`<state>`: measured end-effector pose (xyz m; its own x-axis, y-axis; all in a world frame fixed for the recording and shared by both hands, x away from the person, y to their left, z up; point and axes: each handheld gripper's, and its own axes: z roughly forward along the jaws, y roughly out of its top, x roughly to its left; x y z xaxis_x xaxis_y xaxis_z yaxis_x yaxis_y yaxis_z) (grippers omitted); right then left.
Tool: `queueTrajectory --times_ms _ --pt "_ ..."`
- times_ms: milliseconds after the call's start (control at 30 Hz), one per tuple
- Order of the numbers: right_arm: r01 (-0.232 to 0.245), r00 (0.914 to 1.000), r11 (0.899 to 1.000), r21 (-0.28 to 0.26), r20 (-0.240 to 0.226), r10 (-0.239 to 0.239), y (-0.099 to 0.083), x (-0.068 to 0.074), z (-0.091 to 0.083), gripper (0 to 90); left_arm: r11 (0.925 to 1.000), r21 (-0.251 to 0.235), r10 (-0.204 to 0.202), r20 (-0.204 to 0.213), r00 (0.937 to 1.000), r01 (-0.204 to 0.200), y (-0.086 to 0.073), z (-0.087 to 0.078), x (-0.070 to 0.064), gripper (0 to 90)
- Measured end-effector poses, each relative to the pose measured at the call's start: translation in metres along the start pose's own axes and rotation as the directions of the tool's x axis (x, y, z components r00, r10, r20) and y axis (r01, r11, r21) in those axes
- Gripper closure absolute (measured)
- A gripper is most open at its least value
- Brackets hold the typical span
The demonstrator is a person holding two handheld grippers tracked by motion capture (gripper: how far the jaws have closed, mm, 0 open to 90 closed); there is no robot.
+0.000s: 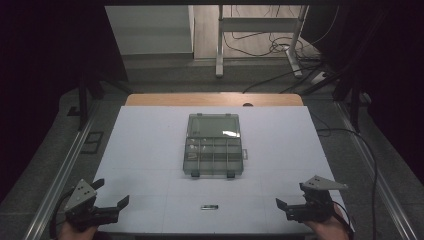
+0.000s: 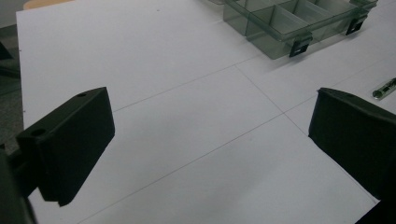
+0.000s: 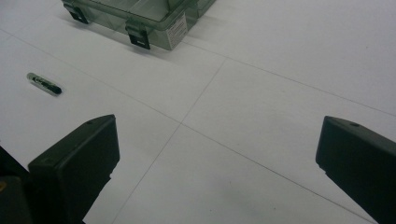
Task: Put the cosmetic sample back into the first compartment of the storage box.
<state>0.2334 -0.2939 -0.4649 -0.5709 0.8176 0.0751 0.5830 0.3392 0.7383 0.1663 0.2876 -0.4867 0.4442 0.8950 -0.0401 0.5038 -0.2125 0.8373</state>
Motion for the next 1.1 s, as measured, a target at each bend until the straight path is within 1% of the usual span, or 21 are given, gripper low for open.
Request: queueTrajectory --times_ms 133,300,467,533,567,1100 --pt "0.011 0.9999 1.000 0.008 0.000 -0.011 0.001 0.001 0.001 0.5 1.0000 0.001 0.005 -0.002 1.0000 -0.005 0.000 0.000 0.000 0.8" --pt "0.026 0.9996 0.999 0.025 -0.010 -0.026 0.002 0.002 0.002 1.4 1.0000 0.001 0.002 0.003 1.0000 -0.002 0.000 0.000 0.000 1.0" --pt "0.037 0.9992 0.999 0.013 -0.014 -0.036 0.003 0.004 0.003 1.0 1.0000 0.001 0.002 0.002 1.0000 -0.002 -0.001 -0.001 0.000 1.0" --pt "0.034 0.9991 0.999 0.005 -0.027 -0.034 0.004 0.005 0.004 0.7 1.0000 0.001 0.001 0.002 1.0000 -0.001 -0.001 -0.001 0.000 1.0" --pt "0.043 0.9983 0.999 0.005 -0.040 -0.042 0.004 0.007 0.007 0.6 1.0000 0.001 0.001 0.001 1.0000 -0.001 -0.001 -0.001 0.000 1.0" --pt "0.089 0.9909 0.996 0.016 -0.102 -0.087 0.009 0.016 0.018 0.1 1.0000 0.002 -0.001 0.003 1.0000 0.001 -0.001 -0.001 0.000 1.0"
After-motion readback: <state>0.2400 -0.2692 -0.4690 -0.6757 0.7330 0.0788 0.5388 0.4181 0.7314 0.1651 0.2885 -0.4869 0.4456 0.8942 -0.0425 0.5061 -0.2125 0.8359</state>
